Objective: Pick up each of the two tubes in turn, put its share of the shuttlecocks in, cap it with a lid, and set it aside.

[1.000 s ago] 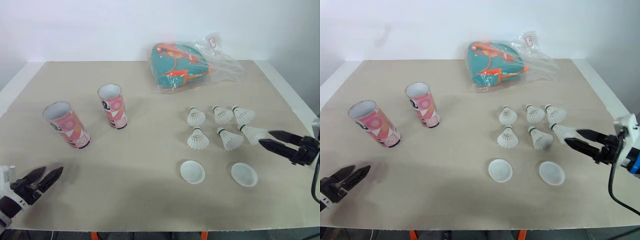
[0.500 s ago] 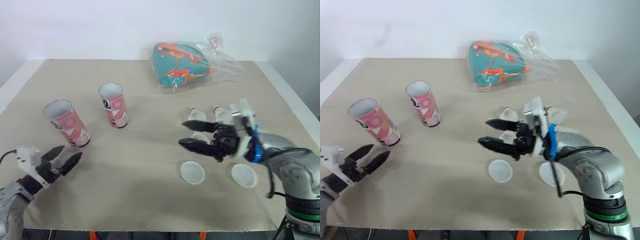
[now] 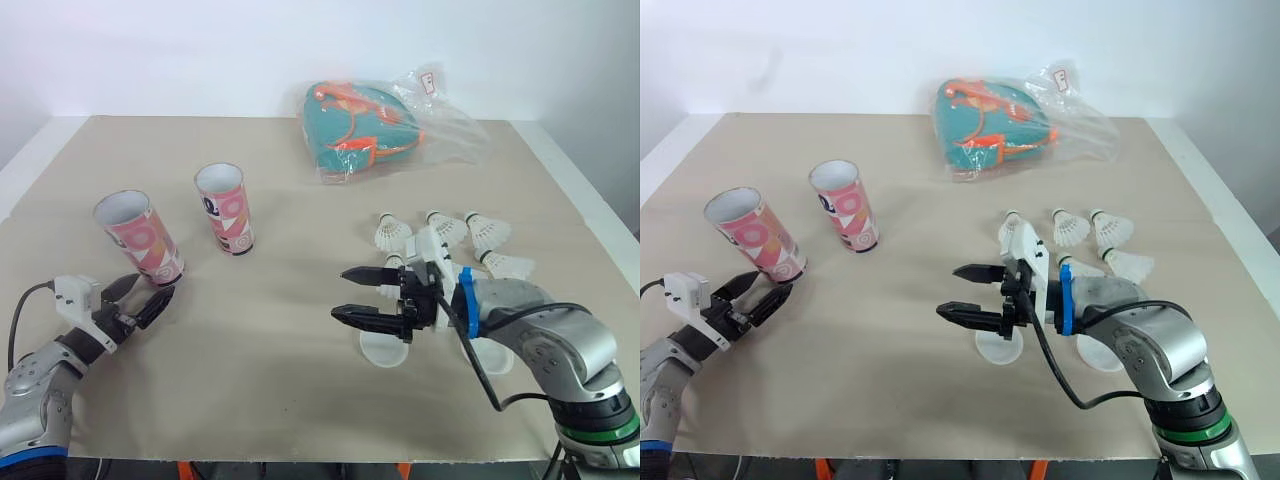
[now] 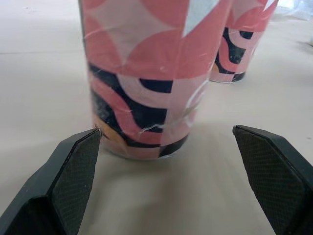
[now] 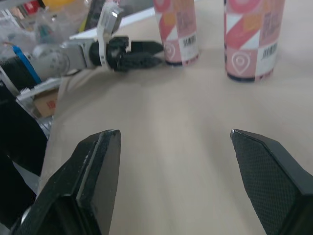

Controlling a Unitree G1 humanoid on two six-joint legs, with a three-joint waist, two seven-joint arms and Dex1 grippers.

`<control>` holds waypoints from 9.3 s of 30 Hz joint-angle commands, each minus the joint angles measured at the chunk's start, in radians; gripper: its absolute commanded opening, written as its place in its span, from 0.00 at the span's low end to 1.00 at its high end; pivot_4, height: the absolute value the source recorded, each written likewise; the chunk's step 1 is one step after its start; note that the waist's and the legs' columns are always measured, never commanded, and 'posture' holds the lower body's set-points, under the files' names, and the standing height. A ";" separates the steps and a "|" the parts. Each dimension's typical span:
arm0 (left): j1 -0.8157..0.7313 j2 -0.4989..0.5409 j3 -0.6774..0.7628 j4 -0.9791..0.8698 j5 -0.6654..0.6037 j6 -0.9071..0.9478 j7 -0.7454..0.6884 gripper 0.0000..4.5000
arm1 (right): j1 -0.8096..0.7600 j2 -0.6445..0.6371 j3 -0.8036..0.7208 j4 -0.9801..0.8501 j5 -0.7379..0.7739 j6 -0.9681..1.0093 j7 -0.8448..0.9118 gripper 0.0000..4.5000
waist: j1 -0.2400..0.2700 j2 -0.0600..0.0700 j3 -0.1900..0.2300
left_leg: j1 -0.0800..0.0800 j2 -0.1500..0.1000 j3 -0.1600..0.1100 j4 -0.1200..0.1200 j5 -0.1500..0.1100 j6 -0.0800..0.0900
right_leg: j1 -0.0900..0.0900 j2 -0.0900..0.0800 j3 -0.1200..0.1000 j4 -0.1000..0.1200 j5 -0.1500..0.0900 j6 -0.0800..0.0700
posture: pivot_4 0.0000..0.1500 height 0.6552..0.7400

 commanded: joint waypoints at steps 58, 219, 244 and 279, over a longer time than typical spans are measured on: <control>-0.509 0.000 -0.160 0.616 0.190 -0.271 -0.160 0.88 | -0.044 0.192 -0.112 -0.082 0.042 -0.104 -0.248 0.86 | 0.007 0.000 0.000 | -0.002 0.000 -0.009 0.001 0.009 -0.005 | -0.001 0.003 -0.006 0.008 0.002 -0.003 | 1.00 1.00; -0.441 0.235 -0.699 0.037 0.298 0.187 -0.775 0.67 | -0.263 0.274 0.032 0.567 -0.640 -0.073 -0.541 0.64 | 0.017 0.022 -0.011 | -0.005 -0.019 -0.012 -0.002 0.010 0.001 | 0.002 -0.008 0.002 0.008 -0.008 0.005 | 1.00 1.00; -0.380 0.233 -0.668 -0.039 0.290 0.233 -0.748 0.67 | -0.313 0.211 -0.005 0.134 -0.307 -0.151 -0.060 0.02 | 0.019 0.022 -0.011 | -0.005 -0.020 -0.014 -0.002 0.010 0.001 | 0.003 -0.009 0.001 0.007 -0.008 0.006 | 1.00 1.00; -0.442 0.222 -0.692 0.021 0.305 0.215 -0.777 0.67 | -0.731 0.177 0.385 0.431 -0.485 -0.412 0.589 0.29 | 0.014 0.022 -0.010 | -0.005 -0.020 -0.018 -0.002 0.014 0.006 | 0.003 -0.008 -0.003 0.008 -0.006 0.005 | 1.00 1.00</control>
